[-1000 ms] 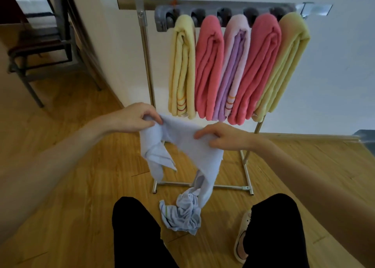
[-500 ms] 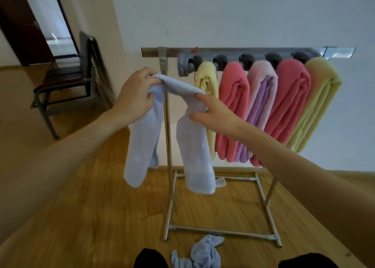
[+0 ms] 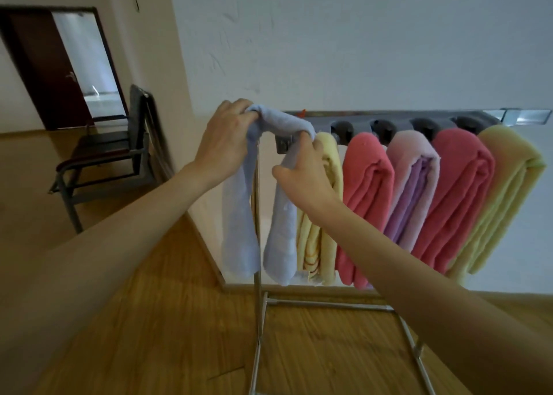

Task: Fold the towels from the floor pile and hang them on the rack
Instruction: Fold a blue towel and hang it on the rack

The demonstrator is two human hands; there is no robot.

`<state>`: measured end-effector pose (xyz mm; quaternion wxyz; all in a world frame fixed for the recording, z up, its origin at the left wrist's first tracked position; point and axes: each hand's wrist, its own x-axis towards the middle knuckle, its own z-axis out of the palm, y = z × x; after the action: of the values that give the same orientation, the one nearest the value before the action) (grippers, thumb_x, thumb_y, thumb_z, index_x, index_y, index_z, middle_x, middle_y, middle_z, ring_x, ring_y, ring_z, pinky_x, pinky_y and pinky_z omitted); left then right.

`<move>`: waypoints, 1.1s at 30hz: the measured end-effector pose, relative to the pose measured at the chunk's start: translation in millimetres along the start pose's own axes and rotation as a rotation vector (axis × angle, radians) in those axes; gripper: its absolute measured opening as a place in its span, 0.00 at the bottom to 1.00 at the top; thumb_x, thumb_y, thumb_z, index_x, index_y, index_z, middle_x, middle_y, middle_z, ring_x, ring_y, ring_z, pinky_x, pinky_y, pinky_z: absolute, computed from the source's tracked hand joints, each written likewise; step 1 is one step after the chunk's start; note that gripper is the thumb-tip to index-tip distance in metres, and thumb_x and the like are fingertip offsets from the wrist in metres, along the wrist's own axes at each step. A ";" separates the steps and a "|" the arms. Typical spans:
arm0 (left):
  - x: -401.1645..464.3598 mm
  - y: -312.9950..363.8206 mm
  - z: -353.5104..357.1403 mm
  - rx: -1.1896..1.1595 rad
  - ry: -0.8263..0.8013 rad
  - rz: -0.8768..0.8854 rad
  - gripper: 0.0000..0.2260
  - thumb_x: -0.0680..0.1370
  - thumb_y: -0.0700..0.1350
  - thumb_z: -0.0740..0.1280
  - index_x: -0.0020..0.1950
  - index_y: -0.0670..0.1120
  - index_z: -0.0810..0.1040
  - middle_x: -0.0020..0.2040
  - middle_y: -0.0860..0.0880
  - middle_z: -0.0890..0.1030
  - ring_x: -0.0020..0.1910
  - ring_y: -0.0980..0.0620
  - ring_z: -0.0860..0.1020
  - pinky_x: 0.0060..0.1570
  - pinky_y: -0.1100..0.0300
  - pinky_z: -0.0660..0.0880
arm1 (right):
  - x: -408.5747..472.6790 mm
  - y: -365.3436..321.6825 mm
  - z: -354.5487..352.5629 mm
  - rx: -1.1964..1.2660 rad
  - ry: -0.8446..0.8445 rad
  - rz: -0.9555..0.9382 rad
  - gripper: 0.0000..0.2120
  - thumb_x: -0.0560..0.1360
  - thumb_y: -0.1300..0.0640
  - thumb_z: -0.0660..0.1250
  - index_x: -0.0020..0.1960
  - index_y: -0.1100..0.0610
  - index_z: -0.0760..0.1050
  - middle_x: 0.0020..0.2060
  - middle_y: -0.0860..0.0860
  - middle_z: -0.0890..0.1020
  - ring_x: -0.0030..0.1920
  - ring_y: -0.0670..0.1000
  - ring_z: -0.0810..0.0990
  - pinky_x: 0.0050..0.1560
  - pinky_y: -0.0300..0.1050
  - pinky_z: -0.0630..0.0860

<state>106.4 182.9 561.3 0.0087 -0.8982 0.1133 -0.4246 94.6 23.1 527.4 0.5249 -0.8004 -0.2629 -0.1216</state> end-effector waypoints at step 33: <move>-164.8 39.9 149.7 -0.570 0.007 -0.426 0.09 0.78 0.39 0.65 0.55 0.42 0.67 0.45 0.46 0.78 0.41 0.52 0.78 0.40 0.59 0.77 | -36.5 192.5 53.5 -0.217 -0.134 -0.328 0.36 0.77 0.66 0.58 0.77 0.48 0.43 0.61 0.57 0.73 0.37 0.42 0.78 0.33 0.32 0.74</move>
<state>112.0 166.8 335.8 -0.3316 -0.8664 0.0373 -0.3714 165.5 0.9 338.4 0.3899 -0.8051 -0.4095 -0.1795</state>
